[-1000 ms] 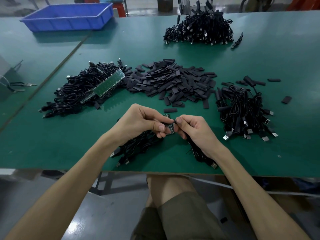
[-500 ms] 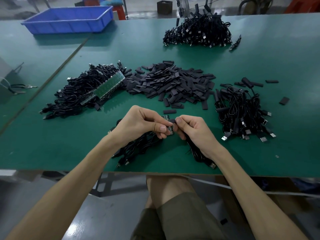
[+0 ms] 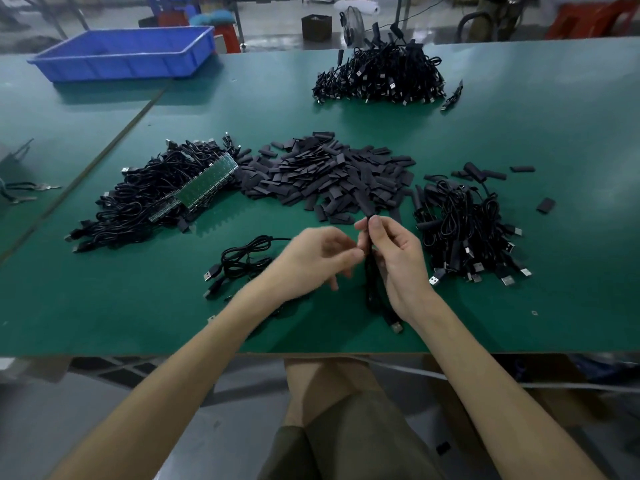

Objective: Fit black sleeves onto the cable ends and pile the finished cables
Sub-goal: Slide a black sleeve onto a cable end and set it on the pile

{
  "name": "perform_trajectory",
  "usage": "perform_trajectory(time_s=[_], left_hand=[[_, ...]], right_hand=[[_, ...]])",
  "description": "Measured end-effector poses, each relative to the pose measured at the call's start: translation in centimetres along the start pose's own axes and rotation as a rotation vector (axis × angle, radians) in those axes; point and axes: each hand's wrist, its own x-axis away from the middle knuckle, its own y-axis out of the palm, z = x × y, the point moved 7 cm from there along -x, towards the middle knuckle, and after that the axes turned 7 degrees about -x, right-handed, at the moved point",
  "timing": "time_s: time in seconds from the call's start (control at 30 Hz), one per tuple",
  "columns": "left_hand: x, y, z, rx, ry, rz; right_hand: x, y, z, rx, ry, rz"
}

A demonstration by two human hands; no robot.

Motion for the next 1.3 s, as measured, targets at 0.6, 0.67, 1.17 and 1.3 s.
perform_trajectory(time_s=[0.6,0.67,1.17,1.3], left_hand=[[-7.5,3.6,10.2,0.083,0.094,-0.012],[-9.0,5.2,10.6,0.082,0.072,0.015],[-10.5,7.4,9.9,-0.315,0.043,0.168],[-8.4,4.0,9.6,-0.095,0.128,0.259]], right_hand=[[-0.4,-0.6,0.3,-0.016,0.067,0.092],[-0.4,-0.8,0.5,0.034,0.073,0.069],[0.1,-0.7,1.3,0.016,0.129,0.015],[-0.2,-1.3,1.1,0.11,0.128,0.14]])
